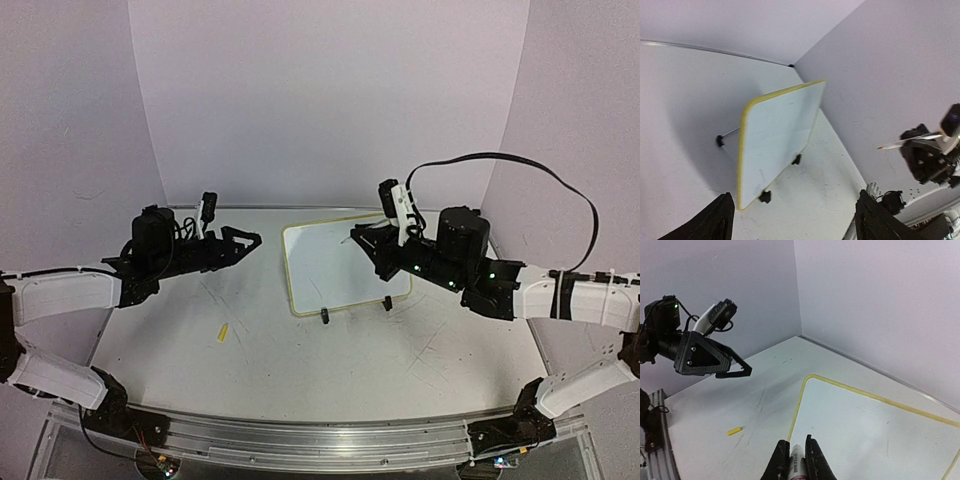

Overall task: Write a sentence on the whiteboard
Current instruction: Hold the whiteboard at the center of the board.

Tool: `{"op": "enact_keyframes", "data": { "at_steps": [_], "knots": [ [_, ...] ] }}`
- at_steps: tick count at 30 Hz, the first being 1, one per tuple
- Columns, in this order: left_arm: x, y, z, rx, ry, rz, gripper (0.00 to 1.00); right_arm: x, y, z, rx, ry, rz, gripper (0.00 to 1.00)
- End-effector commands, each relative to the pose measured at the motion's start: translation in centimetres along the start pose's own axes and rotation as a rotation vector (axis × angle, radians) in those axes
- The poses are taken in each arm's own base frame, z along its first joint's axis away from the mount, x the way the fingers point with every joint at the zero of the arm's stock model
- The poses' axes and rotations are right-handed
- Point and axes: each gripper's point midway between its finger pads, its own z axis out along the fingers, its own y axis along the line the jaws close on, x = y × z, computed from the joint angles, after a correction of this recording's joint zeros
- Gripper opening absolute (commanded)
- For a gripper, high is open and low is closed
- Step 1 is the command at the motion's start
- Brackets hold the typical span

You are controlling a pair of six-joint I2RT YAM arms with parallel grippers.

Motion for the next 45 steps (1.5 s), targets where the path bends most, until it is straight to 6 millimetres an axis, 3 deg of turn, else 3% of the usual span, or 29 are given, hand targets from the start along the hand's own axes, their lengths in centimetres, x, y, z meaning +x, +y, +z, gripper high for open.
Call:
{"op": "enact_keyframes", "data": {
  "at_steps": [1,8,11,17,25,28,35,45],
  "knots": [
    [-1.0,3.7,0.8,-0.144,-0.07,-0.067,0.9,-5.4,-3.8,-0.2,0.254,-0.183,-0.065,0.0],
    [0.5,5.3,2.9,-0.148,-0.005,-0.046,0.9,-5.5,-6.0,-0.2,0.378,-0.134,-0.038,0.0],
    [1.6,6.0,3.3,-0.135,0.011,-0.045,0.9,-5.1,-7.0,-1.1,0.444,-0.095,-0.056,0.0],
    [3.3,6.2,3.8,-0.073,0.038,-0.021,0.83,-3.5,-7.3,-2.0,0.457,-0.048,-0.094,0.0],
    [4.3,5.4,4.7,0.055,0.029,0.02,0.91,-2.1,-5.6,-0.9,0.354,-0.015,-0.093,0.0],
    [4.9,6.3,5.1,0.051,0.017,0.014,0.93,-1.5,-5.2,0.2,0.326,0.012,-0.079,0.0],
    [5.9,6.0,6.7,0.168,0.043,0.018,0.88,-1.2,-4.0,2.6,0.255,0.024,-0.064,0.0],
    [6.2,6.0,7.3,0.194,0.054,0.023,0.85,-1.9,-3.4,2.8,0.221,0.008,-0.048,0.0]
  ]
}}
